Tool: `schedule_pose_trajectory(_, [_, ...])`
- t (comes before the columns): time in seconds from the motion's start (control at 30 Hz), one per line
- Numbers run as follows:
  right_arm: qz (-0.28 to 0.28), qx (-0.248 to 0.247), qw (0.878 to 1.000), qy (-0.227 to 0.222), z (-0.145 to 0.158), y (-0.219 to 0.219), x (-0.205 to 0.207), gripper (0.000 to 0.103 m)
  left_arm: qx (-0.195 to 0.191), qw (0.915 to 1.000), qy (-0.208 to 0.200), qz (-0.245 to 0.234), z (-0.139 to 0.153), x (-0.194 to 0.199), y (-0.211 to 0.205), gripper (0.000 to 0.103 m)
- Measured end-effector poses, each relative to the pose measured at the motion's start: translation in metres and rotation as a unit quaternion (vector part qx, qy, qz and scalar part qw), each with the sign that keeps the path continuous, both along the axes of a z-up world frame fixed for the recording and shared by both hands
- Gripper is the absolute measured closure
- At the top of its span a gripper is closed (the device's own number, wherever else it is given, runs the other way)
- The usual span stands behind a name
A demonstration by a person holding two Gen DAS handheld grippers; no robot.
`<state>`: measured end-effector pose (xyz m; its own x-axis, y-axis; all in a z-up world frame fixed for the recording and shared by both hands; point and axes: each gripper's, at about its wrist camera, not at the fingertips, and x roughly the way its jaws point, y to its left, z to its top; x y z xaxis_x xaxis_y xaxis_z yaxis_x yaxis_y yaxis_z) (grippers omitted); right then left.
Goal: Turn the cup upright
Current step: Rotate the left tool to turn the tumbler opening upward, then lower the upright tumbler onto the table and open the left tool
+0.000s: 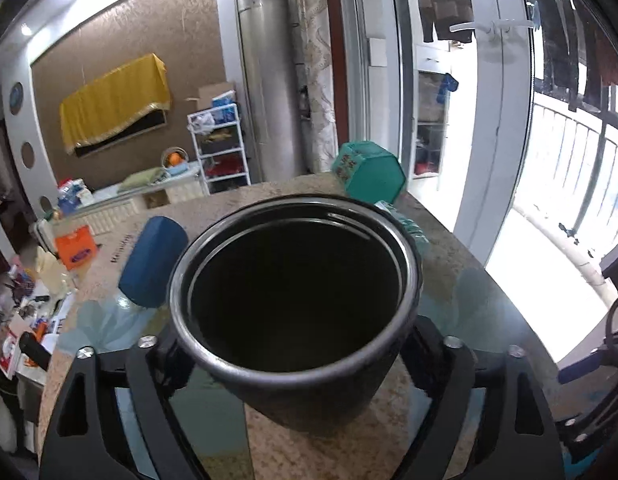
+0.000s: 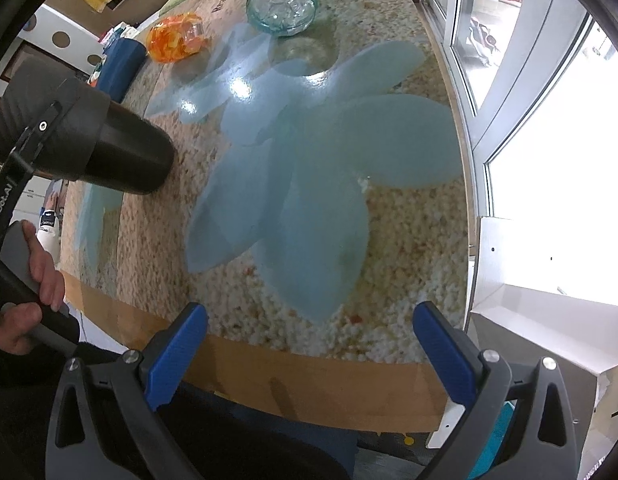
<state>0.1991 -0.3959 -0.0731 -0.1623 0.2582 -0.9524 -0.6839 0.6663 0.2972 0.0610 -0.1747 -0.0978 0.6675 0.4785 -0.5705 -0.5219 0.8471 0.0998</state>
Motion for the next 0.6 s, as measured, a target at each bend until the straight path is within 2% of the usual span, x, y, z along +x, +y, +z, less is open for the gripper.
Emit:
schedule_pose_trajectory(0.23, [0.004,-0.003,1.000,-0.004,0.001,-0.002,-0.011,0.000,-0.002,0.9997,-0.014,-0.018,0.006,-0.004,-0.007,0.000])
schedule_pose_trajectory(0.37, [0.000,0.001,1.000,-0.003,0.002,-0.004,-0.014,0.000,-0.006,0.9992,0.001,-0.041,0.009,-0.005,-0.011,0.000])
schedule_pose_trajectory(0.6, [-0.032,0.038,0.999,-0.002,0.016,-0.012,-0.019,0.000,0.013,0.9970,-0.005,-0.076,0.033,-0.017,-0.016,0.000])
